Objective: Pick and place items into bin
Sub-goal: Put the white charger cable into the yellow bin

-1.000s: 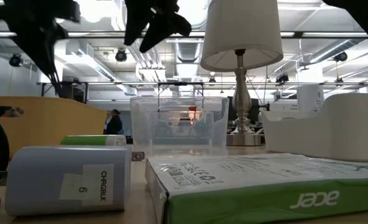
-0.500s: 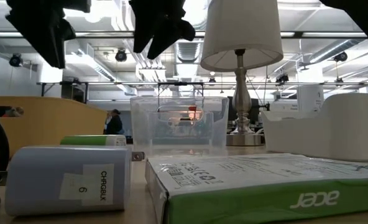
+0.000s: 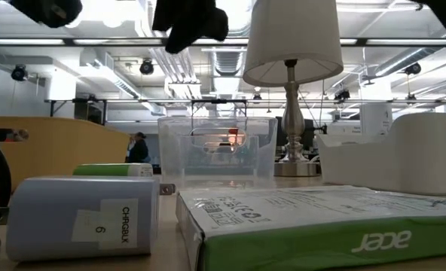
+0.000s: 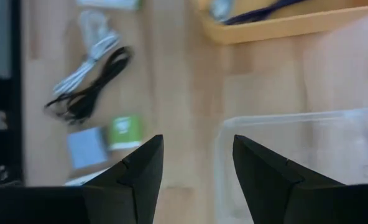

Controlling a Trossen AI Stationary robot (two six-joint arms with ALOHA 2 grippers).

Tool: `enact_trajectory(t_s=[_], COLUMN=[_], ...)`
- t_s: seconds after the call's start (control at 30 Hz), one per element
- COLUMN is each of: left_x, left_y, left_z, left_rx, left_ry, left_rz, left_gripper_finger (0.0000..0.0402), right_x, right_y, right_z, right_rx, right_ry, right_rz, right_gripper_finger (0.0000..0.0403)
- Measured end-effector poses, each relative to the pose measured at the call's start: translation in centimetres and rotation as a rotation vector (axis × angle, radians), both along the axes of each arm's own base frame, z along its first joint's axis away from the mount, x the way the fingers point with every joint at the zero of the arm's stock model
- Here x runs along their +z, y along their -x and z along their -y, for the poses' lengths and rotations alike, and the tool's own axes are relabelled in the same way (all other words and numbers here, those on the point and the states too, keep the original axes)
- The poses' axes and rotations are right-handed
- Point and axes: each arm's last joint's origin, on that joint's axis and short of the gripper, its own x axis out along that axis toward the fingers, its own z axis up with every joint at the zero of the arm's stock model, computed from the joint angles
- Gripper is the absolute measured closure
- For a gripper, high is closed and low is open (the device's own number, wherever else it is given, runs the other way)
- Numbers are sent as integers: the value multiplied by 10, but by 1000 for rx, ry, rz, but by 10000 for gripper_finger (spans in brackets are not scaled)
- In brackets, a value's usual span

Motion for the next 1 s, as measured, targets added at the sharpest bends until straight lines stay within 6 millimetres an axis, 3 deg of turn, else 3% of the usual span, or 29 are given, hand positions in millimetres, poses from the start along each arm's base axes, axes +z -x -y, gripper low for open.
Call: enact_trajectory(t_s=[0.13,0.33,0.53,0.8,1.0], left_x=[-18,-53,-65,-97,-116], left_y=[9,5,-21,-61,-82], left_z=[19,56,89,130,144], left_rx=[-219,-378,-337,-331,-270], left_ry=[20,64,20,-84,-188], left_rz=[19,-15,28,-76,-118], left_gripper_finger=[246,246,246,246,246], right_x=[0,-1,-2,-3,-4], right_y=[7,21,39,62,79], right_z=[-25,-59,-93,-132,-153], right_rx=[3,-71,-66,-128,-188], right_ry=[51,30,39,88,89], right_rz=[13,-8,-23,23,21], right_gripper_finger=[223,223,223,223,223])
